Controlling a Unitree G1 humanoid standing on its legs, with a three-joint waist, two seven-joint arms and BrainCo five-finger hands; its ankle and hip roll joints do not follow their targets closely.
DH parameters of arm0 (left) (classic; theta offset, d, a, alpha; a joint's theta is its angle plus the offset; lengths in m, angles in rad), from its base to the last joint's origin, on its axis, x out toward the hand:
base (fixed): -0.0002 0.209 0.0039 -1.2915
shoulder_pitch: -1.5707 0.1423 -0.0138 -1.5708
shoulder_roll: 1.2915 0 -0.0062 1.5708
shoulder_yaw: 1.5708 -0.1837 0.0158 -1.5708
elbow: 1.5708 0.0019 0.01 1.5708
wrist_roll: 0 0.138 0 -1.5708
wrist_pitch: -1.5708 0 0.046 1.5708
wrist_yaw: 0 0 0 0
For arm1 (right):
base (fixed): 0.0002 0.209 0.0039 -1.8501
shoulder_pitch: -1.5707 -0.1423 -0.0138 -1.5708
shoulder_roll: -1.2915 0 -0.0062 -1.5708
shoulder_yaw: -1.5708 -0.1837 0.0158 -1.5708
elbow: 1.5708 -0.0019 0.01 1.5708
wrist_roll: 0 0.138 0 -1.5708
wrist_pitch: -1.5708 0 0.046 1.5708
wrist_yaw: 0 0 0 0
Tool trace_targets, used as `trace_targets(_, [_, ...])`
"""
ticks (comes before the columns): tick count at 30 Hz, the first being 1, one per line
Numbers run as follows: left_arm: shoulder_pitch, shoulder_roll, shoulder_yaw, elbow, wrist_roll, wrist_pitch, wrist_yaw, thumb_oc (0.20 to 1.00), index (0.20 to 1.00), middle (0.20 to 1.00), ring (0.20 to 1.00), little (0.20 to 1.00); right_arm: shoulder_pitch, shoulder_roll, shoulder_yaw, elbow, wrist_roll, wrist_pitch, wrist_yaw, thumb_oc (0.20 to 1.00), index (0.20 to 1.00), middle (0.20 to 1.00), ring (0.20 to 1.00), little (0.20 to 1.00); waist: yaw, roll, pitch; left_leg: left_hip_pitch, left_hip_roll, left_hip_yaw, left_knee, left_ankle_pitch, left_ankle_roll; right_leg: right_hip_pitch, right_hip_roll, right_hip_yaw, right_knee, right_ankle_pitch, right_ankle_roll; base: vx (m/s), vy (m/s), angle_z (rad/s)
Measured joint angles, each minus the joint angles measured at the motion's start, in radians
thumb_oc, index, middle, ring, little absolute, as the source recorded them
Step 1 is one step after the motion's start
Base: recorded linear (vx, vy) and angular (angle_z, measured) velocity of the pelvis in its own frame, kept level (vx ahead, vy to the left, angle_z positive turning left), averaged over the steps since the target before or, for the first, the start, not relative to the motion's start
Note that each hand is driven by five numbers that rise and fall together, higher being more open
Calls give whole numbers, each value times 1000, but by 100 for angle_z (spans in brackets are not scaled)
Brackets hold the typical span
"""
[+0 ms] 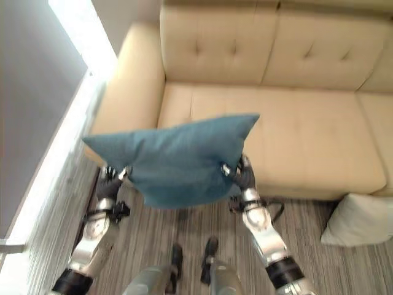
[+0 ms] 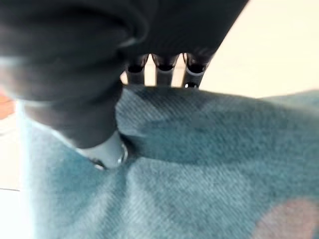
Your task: Pick up all the scattered cushions and arrange them neatly on the sofa.
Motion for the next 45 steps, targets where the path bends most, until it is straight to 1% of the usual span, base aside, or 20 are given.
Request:
trace_targets(4, [3,16,14,0,16,28,-28,200,200,200,200,200,-5,6,-22,1,0,10,36,200,200,200,200,200,25,5,-7,72,-9,62,-38,4,20,0,-15,21,56,10,22,143,156,-56])
trace_targets(5, [6,22,21,1,20,30,-38,200,200,200,200,200,-3,7,-21,3,0,14,55,200,200,200,200,200,24,5,-6,108,-8,81,-54,4,20,-21,-36,3,136,-23,70,244,24,-31])
trace_targets(8, [-9,-8,60,13,25,34,-33,200,200,200,200,200,-22,-7,-4,-7,0,20,75,200,200,200,200,200,25,19,-10,113,14,85,-72,-23,37,-147,-18,-20,251,-57,94,306,-44,-45])
trace_targets(11, [-63,-16,39,41,28,50,-27,200,200,200,200,200,-23,-11,-13,-5,1,32,55,200,200,200,200,200,-26,2,-7,125,19,18,-36,-67,2,-224,-51,19,54,-11,141,376,-179,61])
trace_targets(13, [-44,-15,28,47,28,52,-21,200,200,200,200,200,-27,-6,-15,2,1,32,55,200,200,200,200,200,-31,-13,-11,189,26,-34,-43,-106,-33,-170,-95,38,37,14,120,417,-262,88])
trace_targets(14, [-26,-23,25,44,28,52,-17,200,200,200,200,200,-29,-17,-15,4,1,33,59,200,200,200,200,200,-22,14,-25,227,76,-61,-59,-131,-57,-137,-74,1,57,60,73,314,-264,107])
trace_targets(15, [-11,-25,25,32,28,52,-17,200,200,200,200,200,-28,-25,-15,6,1,33,62,200,200,200,200,200,-25,40,-44,237,119,-90,-51,-130,-86,-123,-40,-34,73,60,65,176,-208,94])
trace_targets(16, [-17,-27,26,29,28,50,-17,200,200,200,200,200,-34,-42,-15,5,0,33,66,200,200,200,200,200,-5,39,-44,221,151,-77,-6,-107,-122,-100,-3,-47,56,54,-5,191,-250,78])
trace_targets(17, [-19,-27,28,29,27,50,-17,200,200,200,200,200,-44,-56,-17,4,0,33,70,200,200,200,200,200,4,32,-44,151,173,-75,133,-104,-131,-70,26,-54,29,64,-57,144,-207,37])
trace_targets(19, [-43,-40,20,32,23,50,-17,200,200,200,200,200,-45,-67,-31,3,0,32,64,200,200,200,200,200,-3,7,-28,15,175,-65,385,-101,-176,-29,38,-54,-7,28,-90,195,-168,33])
trace_targets(20, [-69,-51,12,22,22,50,-19,200,200,200,200,200,-42,-73,-54,2,1,33,58,200,200,200,200,200,-6,-34,-3,-78,152,-4,428,-113,-176,27,41,-61,-64,35,-96,259,-94,32])
trace_targets(23, [-83,-50,-7,26,19,51,-41,200,200,200,200,200,-26,-50,-104,3,1,32,54,200,200,200,200,200,-11,-81,24,-211,82,65,147,-67,-134,98,55,-60,-145,2,-46,188,4,-1])
trace_targets(25, [-81,-44,-7,37,19,59,-40,200,200,200,200,200,-27,-33,-104,15,1,32,45,200,200,200,200,200,-3,-72,33,-257,97,80,80,2,-148,134,90,-55,-149,2,-51,169,84,-34])
trace_targets(29, [-71,-45,-4,41,18,65,-40,200,200,200,200,200,-26,-33,-97,20,0,38,43,200,200,200,200,200,-5,-47,38,-70,85,50,-19,78,-113,165,102,-5,-127,4,-54,198,165,-34])
trace_targets(30, [-70,-44,-4,41,19,66,-41,200,200,200,200,200,-26,-36,-92,20,0,45,44,200,200,200,200,200,-7,-33,37,-9,75,40,-24,164,-89,185,112,16,-127,4,-54,149,158,-10])
trace_targets(32, [-84,-28,-4,40,19,70,-42,200,200,200,200,200,-29,-19,-95,20,0,52,43,200,200,200,200,200,-4,-59,52,-92,57,29,164,66,-82,215,86,46,-122,6,-56,121,163,-3])
trace_targets(33, [-82,-17,-4,40,19,70,-41,200,200,200,200,200,-32,-12,-98,16,-1,52,47,200,200,200,200,200,1,-61,53,-84,52,30,102,58,-69,221,77,60,-116,5,-55,103,217,-29])
trace_targets(36, [-75,3,21,31,20,70,-42,200,200,200,200,200,-56,-13,-92,9,-32,52,67,200,200,200,200,200,9,32,48,-5,96,46,-55,132,-36,225,86,82,-29,-79,-6,3,148,-68])
trace_targets(41, [-91,7,52,14,20,68,-44,200,200,200,200,200,-43,-7,-83,-1,-38,53,85,200,200,200,200,200,6,30,48,-11,13,106,-94,127,-6,90,-92,47,141,-168,72,27,-5,-38])
trace_targets(45, [-88,7,49,14,19,69,-39,200,200,200,200,200,-30,-6,-82,-8,-38,54,85,200,200,200,200,200,3,15,38,-27,-33,76,-97,129,-9,95,-90,133,45,-104,111,124,-107,35])
